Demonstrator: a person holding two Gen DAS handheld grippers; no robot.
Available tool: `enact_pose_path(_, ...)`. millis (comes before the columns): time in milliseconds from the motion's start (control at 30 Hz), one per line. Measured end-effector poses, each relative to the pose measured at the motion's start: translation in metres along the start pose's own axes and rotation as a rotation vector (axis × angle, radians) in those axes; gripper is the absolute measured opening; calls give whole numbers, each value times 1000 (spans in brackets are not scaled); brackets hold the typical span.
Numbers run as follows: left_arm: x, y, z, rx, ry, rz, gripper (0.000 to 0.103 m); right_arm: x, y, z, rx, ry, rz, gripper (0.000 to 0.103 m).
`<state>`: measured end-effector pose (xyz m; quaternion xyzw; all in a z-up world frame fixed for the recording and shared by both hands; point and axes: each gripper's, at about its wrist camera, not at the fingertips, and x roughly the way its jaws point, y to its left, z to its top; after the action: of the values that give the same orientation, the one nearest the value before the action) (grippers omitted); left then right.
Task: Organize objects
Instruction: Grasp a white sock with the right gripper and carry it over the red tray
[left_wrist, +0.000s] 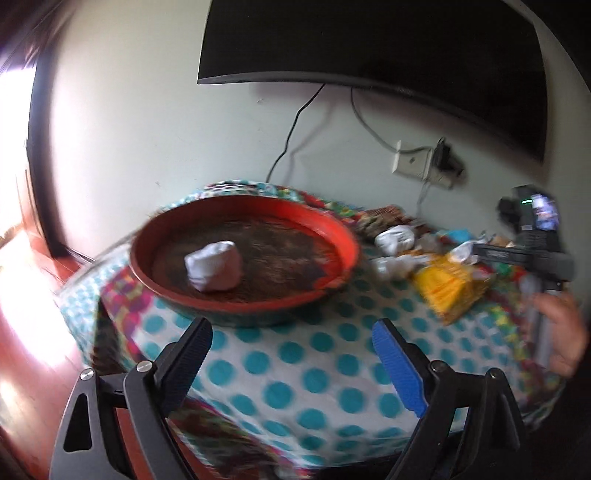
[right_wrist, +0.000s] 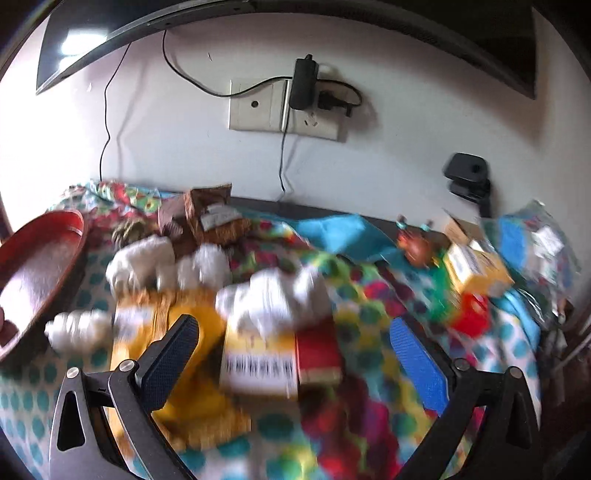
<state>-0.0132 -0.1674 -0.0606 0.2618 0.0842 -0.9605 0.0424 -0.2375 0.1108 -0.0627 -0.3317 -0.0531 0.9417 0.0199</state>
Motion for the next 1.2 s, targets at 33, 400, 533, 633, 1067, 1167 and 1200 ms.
enact_pose_path(33,-2,0,-5,-20,-6,-24,91,10,0,4,-5,13,-17,96)
enact_pose_path(400,4,0,-8,-33,17,-73,91,39,14,8,-30,35,44,44)
enact_pose_path(533,3,3,-7,-49,17,-76,91,38,15,9,-29,35,53,40)
enact_pose_path(633,2,4,-6,-48,11,-70,91,34,16,13,-32,28,57,39)
enact_pose_path(1067,-3,8,-3,-55,-3,-28,91,-10,102,37,-117,-45,191,39)
enact_pose_path(1167,-4,14,-2,-73,-10,-11,91,-17,136,35,-132,-51,246,39)
enact_pose_path(1200,-5,16,-1,-76,-17,2,91,-20,149,36,-139,-49,269,39)
